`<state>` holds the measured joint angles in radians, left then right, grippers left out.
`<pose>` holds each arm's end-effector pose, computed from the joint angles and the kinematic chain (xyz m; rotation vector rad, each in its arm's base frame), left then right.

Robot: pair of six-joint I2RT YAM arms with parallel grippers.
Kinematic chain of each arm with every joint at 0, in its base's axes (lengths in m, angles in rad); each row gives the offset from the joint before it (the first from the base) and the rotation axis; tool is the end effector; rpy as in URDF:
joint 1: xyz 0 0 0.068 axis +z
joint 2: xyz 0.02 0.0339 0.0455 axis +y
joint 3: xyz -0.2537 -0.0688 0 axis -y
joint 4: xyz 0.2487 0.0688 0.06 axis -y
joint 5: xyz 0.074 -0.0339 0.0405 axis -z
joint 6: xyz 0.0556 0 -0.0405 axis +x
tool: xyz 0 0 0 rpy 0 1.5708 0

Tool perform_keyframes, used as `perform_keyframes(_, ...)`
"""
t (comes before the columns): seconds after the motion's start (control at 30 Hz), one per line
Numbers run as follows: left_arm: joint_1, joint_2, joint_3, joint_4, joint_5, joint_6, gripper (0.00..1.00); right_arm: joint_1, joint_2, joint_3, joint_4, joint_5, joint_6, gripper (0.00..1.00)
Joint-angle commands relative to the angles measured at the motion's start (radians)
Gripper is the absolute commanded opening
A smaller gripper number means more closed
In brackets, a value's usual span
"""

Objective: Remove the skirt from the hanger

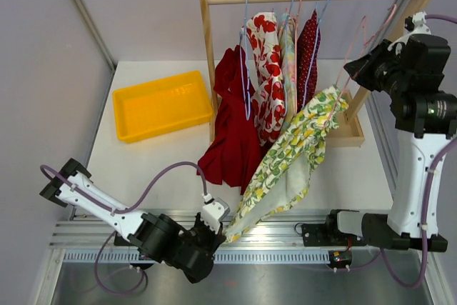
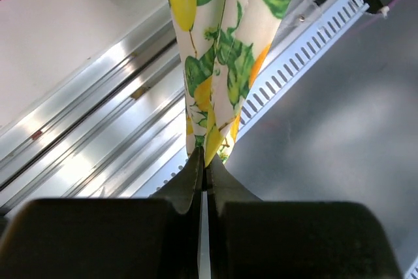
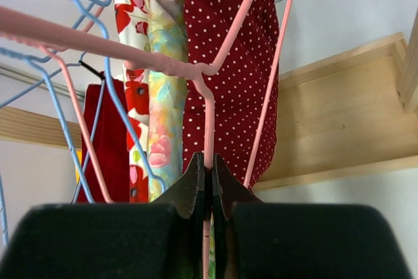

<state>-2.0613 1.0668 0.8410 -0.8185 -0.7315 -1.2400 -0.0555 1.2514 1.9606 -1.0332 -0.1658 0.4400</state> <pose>-0.0668 -0.2039 0.2387 0.7201 2.2652 -0.7074 0.2123 -0.0026 0.5208 0.3575 1.8782 0.4179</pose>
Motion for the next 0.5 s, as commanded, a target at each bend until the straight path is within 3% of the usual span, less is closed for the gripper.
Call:
perform_keyframes(0.0,-0.016,0.013,-0.085,-0.226,0.121,-0.081,0.0,-0.017,0.048,0.102,0.348,0.083,-0.03,0.0)
perform_keyframes(0.1,0.038,0.044,-0.135,-0.205,0.194,-0.067,0.0,-0.017,0.108,0.188,0.328,0.08,-0.026,0.0)
perform_keyframes(0.27,0.008,0.134,-0.166,-0.095,0.285,-0.073,0.0,-0.017,0.175,0.378,0.249,0.055,-0.027,0.0)
perform_keyframes(0.47,-0.01,0.205,-0.065,-0.109,0.227,-0.05,0.0,-0.017,0.183,0.356,0.26,0.045,-0.029,0.0)
